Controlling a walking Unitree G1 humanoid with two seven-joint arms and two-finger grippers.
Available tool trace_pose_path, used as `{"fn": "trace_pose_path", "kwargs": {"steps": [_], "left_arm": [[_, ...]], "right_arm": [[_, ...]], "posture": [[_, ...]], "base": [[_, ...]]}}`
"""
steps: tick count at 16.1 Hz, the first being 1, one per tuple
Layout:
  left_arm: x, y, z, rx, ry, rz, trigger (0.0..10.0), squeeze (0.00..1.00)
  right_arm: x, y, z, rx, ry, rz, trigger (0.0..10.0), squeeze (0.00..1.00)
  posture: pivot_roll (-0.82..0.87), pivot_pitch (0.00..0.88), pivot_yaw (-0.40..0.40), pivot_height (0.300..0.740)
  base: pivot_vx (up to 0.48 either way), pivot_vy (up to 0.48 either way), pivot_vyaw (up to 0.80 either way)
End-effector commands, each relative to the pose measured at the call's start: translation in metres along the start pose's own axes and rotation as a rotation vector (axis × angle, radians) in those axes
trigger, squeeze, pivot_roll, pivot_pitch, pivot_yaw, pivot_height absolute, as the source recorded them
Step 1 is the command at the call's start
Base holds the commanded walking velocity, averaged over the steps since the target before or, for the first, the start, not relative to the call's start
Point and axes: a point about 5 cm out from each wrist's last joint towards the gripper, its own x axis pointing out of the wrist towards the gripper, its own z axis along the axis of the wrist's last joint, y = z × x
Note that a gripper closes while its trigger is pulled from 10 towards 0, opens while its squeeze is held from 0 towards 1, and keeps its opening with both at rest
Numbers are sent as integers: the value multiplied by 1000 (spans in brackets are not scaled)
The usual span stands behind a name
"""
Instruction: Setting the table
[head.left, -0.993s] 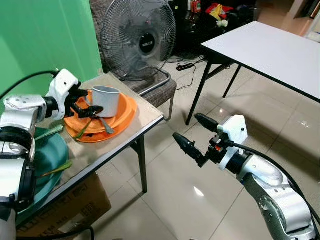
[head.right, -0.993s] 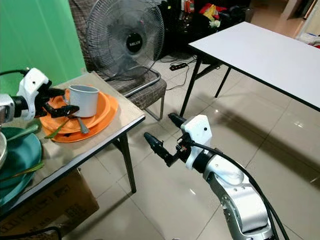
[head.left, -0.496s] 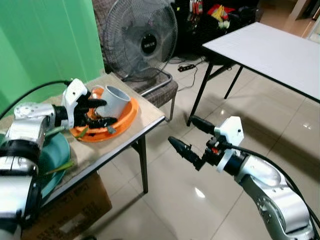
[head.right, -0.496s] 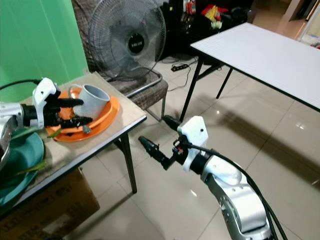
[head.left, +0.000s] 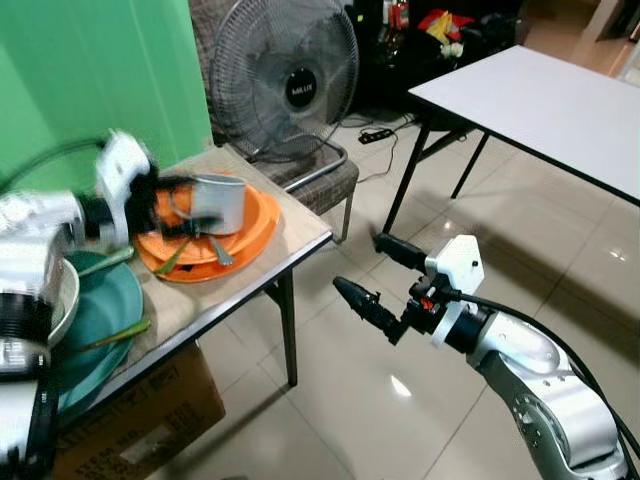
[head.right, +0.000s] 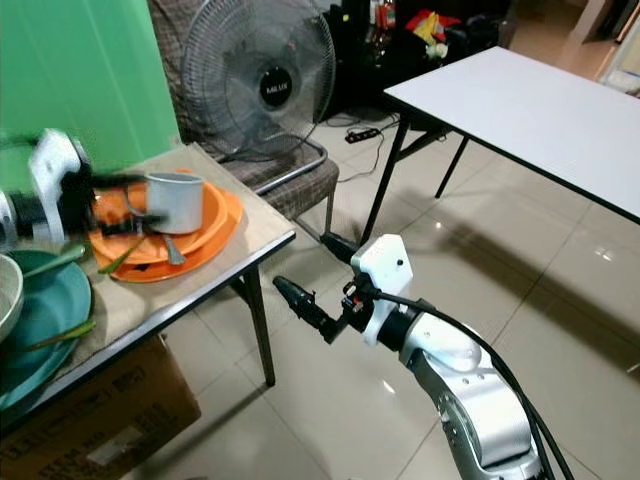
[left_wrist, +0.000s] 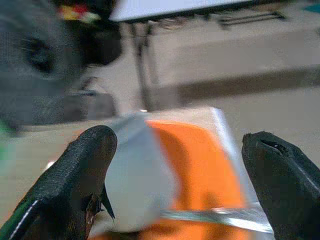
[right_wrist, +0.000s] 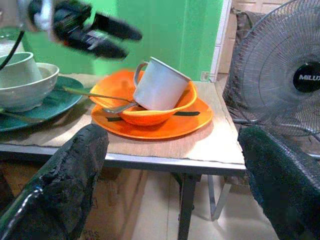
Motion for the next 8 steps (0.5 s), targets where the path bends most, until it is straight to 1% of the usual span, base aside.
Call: {"fn": "trace_pose_path", "kwargs": {"steps": [1, 2, 3, 4, 5, 7, 8], "left_arm": [[-2, 14, 3, 21, 26, 143, 10000, 0], [0, 19, 0, 35, 59, 206, 10000, 0], [3, 27, -10, 4, 135, 331, 10000, 537], [6, 27, -14, -50, 133, 345, 10000, 1000], [8, 27, -17, -66, 139, 358, 10000, 1000], [10, 28, -19, -34, 165, 394, 10000, 1000], [13, 28, -20, -44, 164, 394, 10000, 882]], "right_arm": [[1, -2, 2, -14, -6, 4, 10000, 0], [1, -2, 2, -14, -6, 3, 10000, 0], [2, -2, 2, -14, -6, 2, 10000, 0], [1, -2, 2, -14, -5, 0, 10000, 0], [1, -2, 1, -14, -5, -1, 10000, 0], [-1, -1, 2, -14, -4, -4, 10000, 0], [-2, -1, 2, -14, -4, -6, 10000, 0]], "posture": [[4, 0, -29, 740], [4, 0, -27, 740], [1, 0, -25, 740], [-5, 0, -20, 740], [-10, 0, -18, 740], [-18, 0, -14, 740], [-24, 0, -11, 740]], "base": [[0, 0, 0], [0, 0, 0], [0, 0, 0], [0, 0, 0], [0, 0, 0], [0, 0, 0], [0, 0, 0]]}}
